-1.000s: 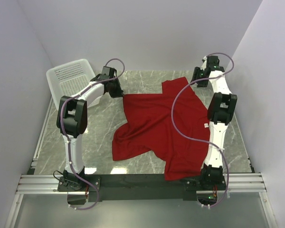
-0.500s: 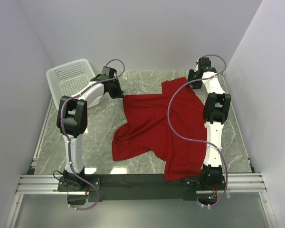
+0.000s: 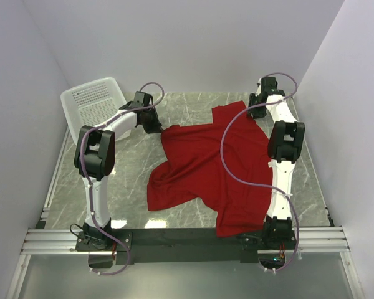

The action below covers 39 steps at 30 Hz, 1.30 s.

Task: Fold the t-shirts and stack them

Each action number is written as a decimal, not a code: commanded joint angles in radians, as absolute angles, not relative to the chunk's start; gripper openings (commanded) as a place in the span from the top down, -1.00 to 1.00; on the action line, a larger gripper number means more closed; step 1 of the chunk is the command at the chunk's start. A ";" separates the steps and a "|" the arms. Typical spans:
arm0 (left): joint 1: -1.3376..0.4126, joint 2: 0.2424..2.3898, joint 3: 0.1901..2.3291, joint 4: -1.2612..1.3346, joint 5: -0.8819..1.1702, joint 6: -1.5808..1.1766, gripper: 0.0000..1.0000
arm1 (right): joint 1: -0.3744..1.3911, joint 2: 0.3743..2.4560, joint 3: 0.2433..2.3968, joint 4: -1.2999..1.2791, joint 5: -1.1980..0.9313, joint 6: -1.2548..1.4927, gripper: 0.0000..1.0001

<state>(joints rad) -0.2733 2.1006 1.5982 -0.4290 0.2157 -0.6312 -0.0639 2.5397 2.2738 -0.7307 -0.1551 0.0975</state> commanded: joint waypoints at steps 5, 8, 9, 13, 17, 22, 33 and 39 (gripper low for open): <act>-0.275 2.010 1.554 -0.380 0.247 -0.626 0.99 | -0.049 2.479 2.161 -0.841 -0.182 0.052 0.43; -0.275 1.996 1.531 -0.373 0.256 -0.624 0.99 | -0.051 2.459 2.135 -0.836 -0.207 0.051 0.71; -0.275 1.990 1.526 -0.373 0.256 -0.623 0.99 | -0.054 2.448 2.129 -0.825 -0.218 0.051 0.78; -0.275 1.947 1.467 -0.370 0.259 -0.609 0.99 | -0.074 2.347 2.048 -0.779 -0.270 0.048 1.00; -0.275 1.885 1.381 -0.359 0.256 -0.594 0.99 | -0.104 2.205 1.912 -0.727 -0.363 0.009 1.00; -0.275 1.809 1.251 -0.322 0.276 -0.600 0.99 | -0.127 2.001 1.672 -0.704 -0.465 -0.135 1.00; -0.276 1.756 1.126 -0.288 0.333 -0.597 0.99 | -0.141 1.864 1.286 -0.752 -0.463 -0.272 0.48; -0.278 1.730 1.104 -0.301 0.328 -0.575 0.99 | -0.187 1.825 1.371 -0.729 -0.456 -0.193 0.00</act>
<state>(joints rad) -0.2745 1.7973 1.1164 -0.3172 0.3119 -0.6090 -0.1551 1.8965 1.2846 -0.7727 -0.4557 -0.2260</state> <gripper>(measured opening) 0.013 0.493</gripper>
